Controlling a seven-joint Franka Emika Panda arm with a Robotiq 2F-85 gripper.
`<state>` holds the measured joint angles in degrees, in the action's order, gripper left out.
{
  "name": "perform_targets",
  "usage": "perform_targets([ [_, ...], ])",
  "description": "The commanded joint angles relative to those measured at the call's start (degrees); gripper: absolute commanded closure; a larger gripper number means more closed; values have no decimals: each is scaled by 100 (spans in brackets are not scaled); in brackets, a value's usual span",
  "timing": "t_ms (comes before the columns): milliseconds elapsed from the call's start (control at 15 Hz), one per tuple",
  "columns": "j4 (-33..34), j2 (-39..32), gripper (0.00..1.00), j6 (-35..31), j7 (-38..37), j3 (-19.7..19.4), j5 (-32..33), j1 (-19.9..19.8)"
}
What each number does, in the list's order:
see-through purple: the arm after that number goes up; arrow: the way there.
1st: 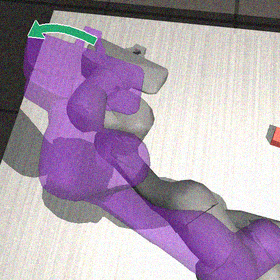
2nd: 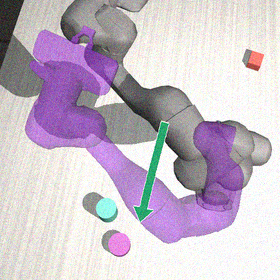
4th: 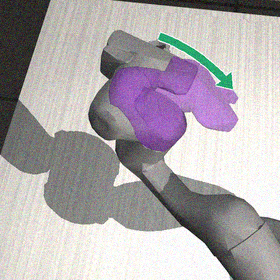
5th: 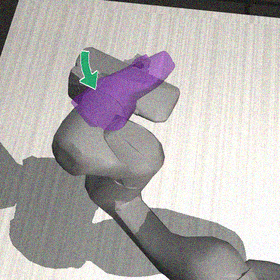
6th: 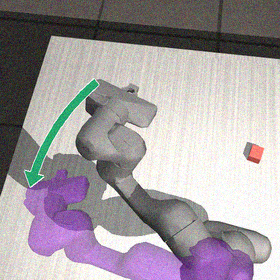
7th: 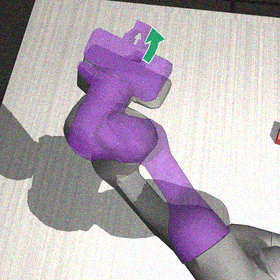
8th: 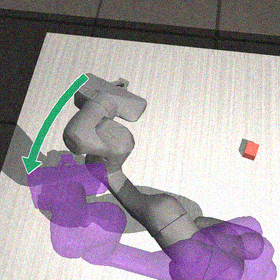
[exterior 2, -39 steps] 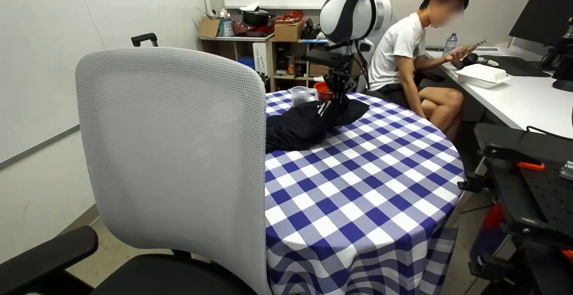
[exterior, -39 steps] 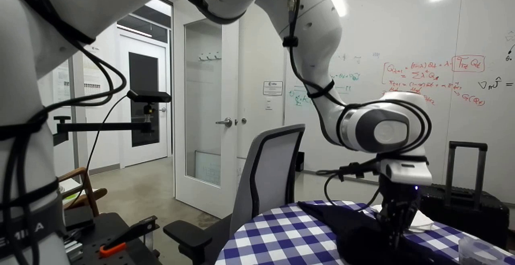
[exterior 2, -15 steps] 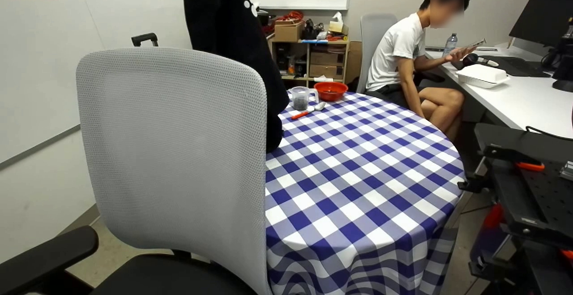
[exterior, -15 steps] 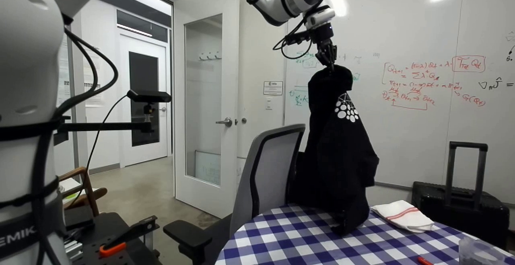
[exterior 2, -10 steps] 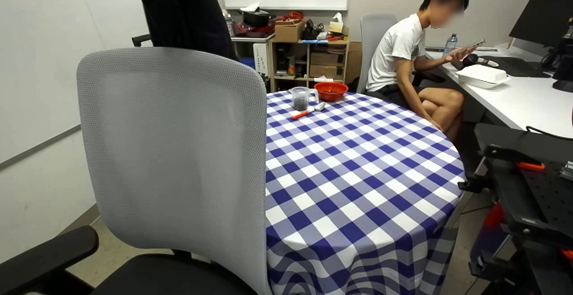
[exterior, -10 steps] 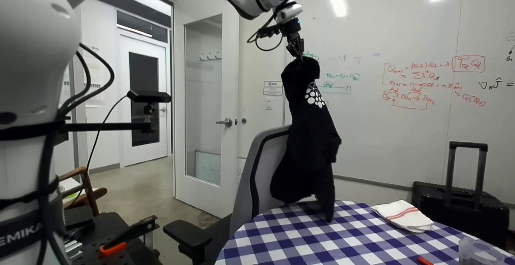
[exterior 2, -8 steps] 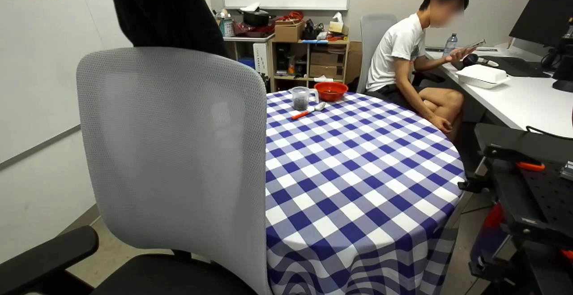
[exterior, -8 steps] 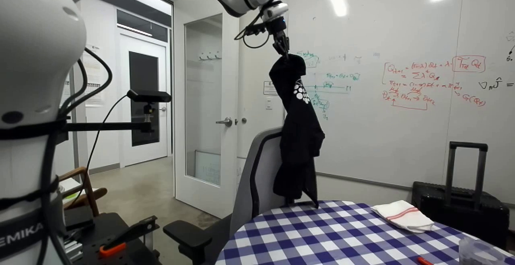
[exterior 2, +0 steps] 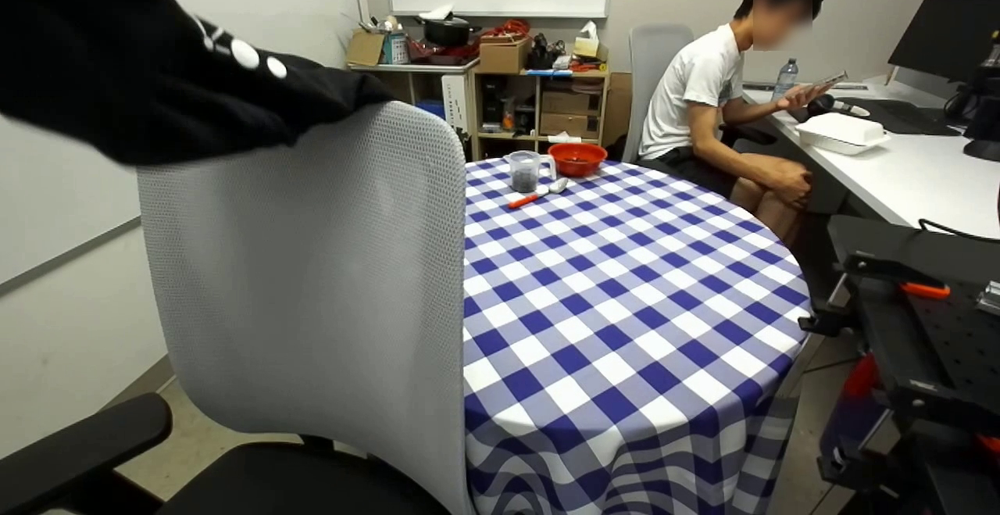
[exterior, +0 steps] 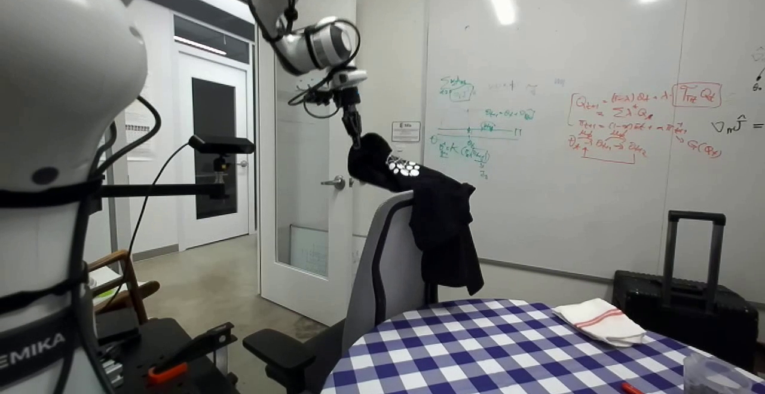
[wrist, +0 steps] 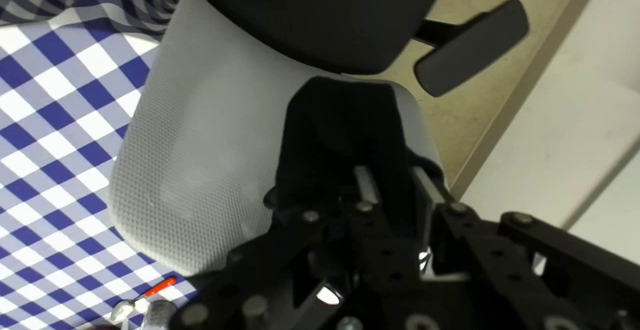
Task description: Hang the black shirt on the back of the chair
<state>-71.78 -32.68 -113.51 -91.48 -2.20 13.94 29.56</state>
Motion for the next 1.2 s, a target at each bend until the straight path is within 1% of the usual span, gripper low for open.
perform_targets([
  [0, -171, -374, 45, 75, 619, -6, 376, 81],
  [133, -146, -544, 31, 123, 1015, -44, 632, 83],
  [200, -153, -568, 25, 88, 1175, -63, 737, 60],
  [267, -199, -536, 16, -15, 1273, -104, 829, 16],
  [333, -226, -509, 10, -68, 1378, -134, 911, -18],
  [400, -307, -392, 4, -75, 1650, -155, 967, -117],
  [467, -371, -308, 0, -99, 1850, -190, 1038, -185],
  [600, -608, 6, 0, -112, 2472, -187, 910, -502],
  [733, -947, 391, 0, -186, 3327, -88, 569, -981],
  [800, -1083, 546, 0, -154, 3769, 61, 443, -1286],
  [933, -1435, 842, 0, -88, 4629, 88, 57, -1773],
  [1000, -1595, 980, 0, -8, 5025, 58, -96, -1985],
  [1133, -2065, 1214, 0, -54, 5672, -98, -85, -2313],
])
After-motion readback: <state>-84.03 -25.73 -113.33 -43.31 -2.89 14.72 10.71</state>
